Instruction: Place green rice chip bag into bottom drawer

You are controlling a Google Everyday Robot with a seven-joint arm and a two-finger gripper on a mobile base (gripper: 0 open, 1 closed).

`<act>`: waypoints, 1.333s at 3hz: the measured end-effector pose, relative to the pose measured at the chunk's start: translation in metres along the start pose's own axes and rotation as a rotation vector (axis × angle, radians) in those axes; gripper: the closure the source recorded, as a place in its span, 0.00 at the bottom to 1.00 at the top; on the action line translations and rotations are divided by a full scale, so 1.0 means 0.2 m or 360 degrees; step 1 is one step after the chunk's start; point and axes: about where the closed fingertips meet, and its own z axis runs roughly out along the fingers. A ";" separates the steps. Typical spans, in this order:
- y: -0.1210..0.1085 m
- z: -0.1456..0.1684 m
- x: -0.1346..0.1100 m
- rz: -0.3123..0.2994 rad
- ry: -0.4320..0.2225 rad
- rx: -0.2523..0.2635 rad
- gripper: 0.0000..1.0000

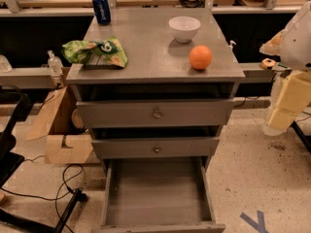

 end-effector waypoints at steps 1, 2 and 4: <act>0.00 0.00 0.00 -0.0001 -0.0005 0.0009 0.00; -0.11 0.00 -0.05 -0.0039 -0.0079 0.0127 0.00; -0.61 0.03 -0.43 -0.0294 -0.0473 0.0527 0.00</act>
Offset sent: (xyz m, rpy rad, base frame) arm 0.0778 0.0119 0.0254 0.0718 -0.2875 0.0660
